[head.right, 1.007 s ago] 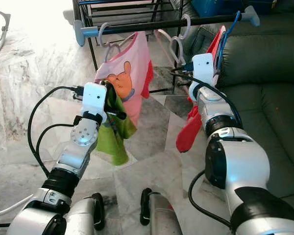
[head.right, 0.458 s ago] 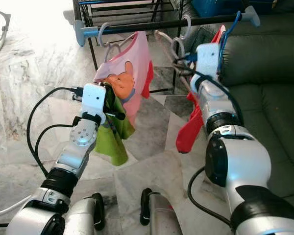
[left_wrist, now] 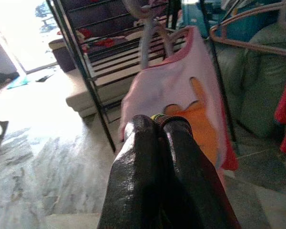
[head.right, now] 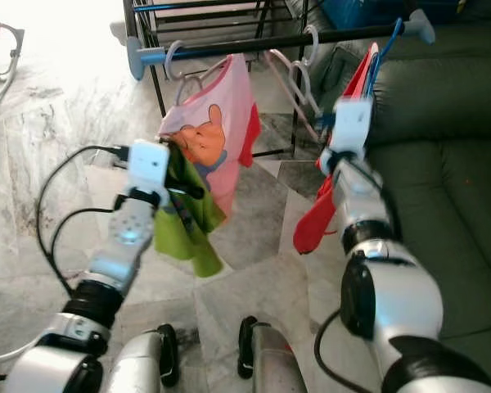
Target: Hang hanger
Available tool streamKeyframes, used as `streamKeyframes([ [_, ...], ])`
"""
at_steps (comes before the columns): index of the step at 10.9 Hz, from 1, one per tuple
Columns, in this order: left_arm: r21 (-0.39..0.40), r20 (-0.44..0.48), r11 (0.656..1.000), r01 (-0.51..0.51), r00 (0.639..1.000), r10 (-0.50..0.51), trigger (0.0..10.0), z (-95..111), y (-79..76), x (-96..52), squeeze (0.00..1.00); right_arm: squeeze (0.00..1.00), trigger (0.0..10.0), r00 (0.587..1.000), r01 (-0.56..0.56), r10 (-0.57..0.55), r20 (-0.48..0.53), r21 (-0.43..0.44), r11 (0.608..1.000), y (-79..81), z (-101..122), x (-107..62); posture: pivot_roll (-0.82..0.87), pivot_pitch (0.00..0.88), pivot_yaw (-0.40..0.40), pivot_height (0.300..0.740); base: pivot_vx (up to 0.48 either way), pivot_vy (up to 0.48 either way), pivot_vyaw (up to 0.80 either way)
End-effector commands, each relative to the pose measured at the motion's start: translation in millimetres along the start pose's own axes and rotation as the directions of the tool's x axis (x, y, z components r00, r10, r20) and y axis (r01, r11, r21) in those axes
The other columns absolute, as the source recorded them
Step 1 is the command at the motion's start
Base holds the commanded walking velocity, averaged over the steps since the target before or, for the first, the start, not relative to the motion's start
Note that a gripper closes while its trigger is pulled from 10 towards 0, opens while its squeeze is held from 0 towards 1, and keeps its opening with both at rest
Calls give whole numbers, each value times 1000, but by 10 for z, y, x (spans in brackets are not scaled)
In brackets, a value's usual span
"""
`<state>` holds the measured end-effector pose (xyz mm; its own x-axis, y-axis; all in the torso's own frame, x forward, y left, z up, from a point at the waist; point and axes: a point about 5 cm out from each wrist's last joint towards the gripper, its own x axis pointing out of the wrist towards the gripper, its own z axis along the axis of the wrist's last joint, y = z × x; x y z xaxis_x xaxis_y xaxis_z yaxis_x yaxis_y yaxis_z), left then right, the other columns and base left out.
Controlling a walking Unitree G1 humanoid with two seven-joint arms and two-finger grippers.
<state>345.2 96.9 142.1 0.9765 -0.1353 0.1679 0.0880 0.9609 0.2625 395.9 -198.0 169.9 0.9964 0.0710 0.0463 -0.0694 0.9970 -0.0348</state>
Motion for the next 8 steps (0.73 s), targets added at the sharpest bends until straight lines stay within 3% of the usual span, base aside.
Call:
streamKeyframes([
  [1, -5, 37, 1000, -15, 999, 15, 10000, 61, 1, 11, 0, 1000, 10000, 998, 10, -10, 59, -5, 1000, -15, 38, -22, -80, 177, -25, 740, 0, 0, 0],
  [3, -8, 75, 999, -44, 996, 45, 10000, 88, 55, -20, 0, 1000, 10000, 988, 6, 2, 156, -51, 999, 111, -24, -141, -86, 168, -35, 740, 0, 0, 0],
  [5, 46, 139, 998, -49, 989, 42, 10000, 119, 155, -116, 0, 1000, 10000, 969, -34, 62, 241, -117, 992, 319, -174, -442, -99, 160, -37, 740, 0, 0, 0],
  [8, 116, 148, 992, -44, 989, 27, 10000, 67, 265, -344, 0, 1000, 10000, 976, 0, 25, 214, -116, 993, 303, -301, -653, -81, 150, -22, 740, 0, 0, 0],
])
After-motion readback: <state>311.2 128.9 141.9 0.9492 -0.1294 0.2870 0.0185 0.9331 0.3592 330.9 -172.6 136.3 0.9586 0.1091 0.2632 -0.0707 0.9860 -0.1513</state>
